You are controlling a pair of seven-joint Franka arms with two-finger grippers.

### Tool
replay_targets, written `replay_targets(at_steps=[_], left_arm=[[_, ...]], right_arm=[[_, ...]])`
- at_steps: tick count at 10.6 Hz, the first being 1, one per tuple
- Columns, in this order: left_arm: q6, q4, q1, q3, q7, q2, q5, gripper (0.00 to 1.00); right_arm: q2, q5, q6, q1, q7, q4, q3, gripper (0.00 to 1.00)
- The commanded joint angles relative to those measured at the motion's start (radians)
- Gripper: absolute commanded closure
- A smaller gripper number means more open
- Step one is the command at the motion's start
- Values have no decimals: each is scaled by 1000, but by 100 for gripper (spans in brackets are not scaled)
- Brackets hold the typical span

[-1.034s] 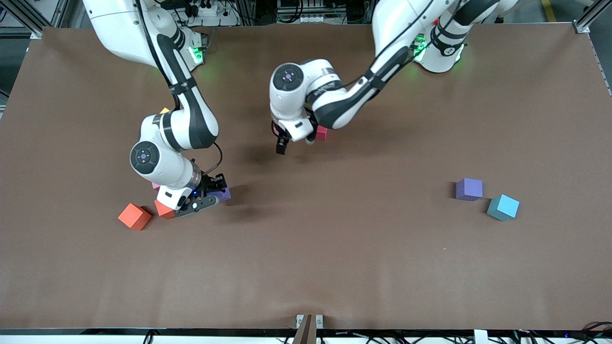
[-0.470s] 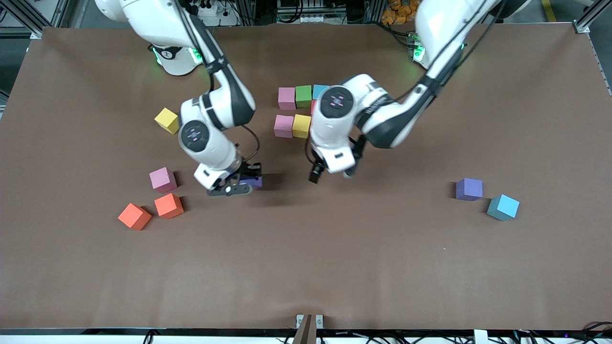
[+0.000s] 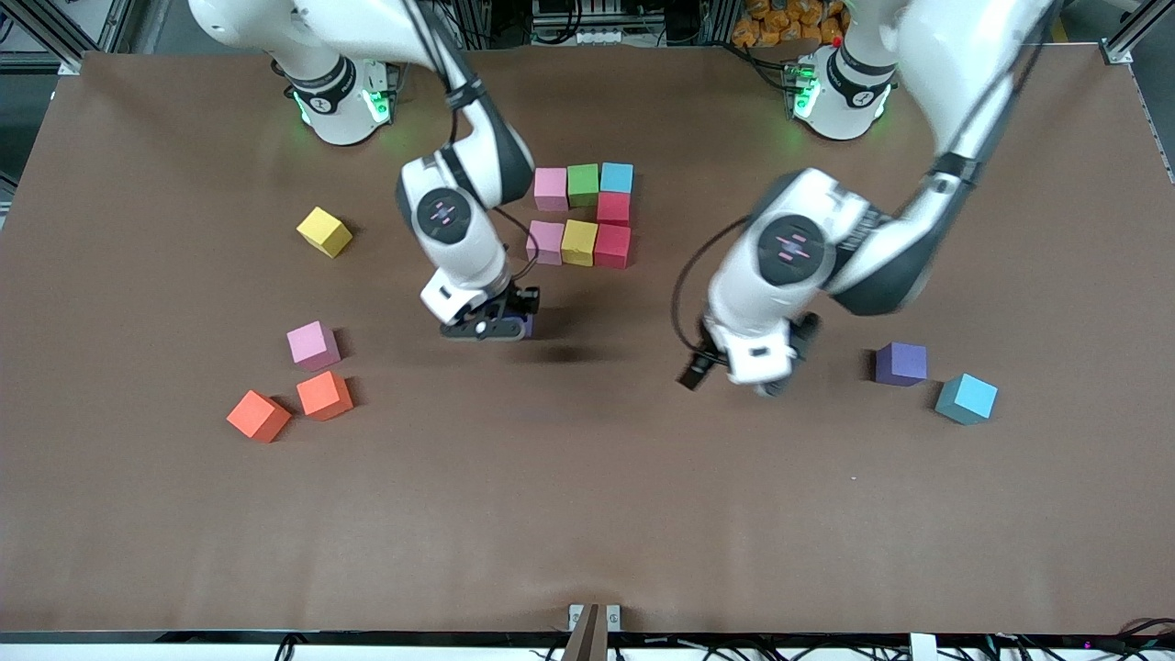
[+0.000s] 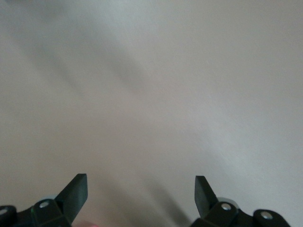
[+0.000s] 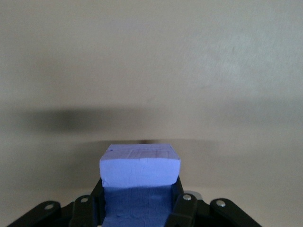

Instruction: Form number 2 with 11 blocks

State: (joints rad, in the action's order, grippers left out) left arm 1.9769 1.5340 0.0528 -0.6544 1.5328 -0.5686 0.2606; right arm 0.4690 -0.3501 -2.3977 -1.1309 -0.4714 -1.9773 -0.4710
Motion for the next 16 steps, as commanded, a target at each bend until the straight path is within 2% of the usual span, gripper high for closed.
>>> replay_targets(at_steps=[1, 2, 5, 9, 11, 16], left_arm=[[-21, 98, 222, -131, -190, 30, -21, 0], [-21, 129, 275, -139, -269, 30, -15, 0], [-58, 187, 422, -137, -576, 36, 8, 0], [-84, 198, 527, -136, -822, 30, 93, 0], [-81, 201, 593, -136, -962, 12, 100, 0], [-40, 212, 628, -133, -1017, -71, 202, 0]], right_arm=[[-24, -3, -53, -171, -73, -89, -118, 96], [-23, -1, -76, -203, -94, -106, -136, 97], [9, 0, -185, -265, -192, -149, -141, 98], [22, 2, -179, -303, -213, -155, -144, 99], [22, 2, -179, -323, -225, -170, -150, 99], [22, 3, -173, -348, -265, -179, -156, 100]])
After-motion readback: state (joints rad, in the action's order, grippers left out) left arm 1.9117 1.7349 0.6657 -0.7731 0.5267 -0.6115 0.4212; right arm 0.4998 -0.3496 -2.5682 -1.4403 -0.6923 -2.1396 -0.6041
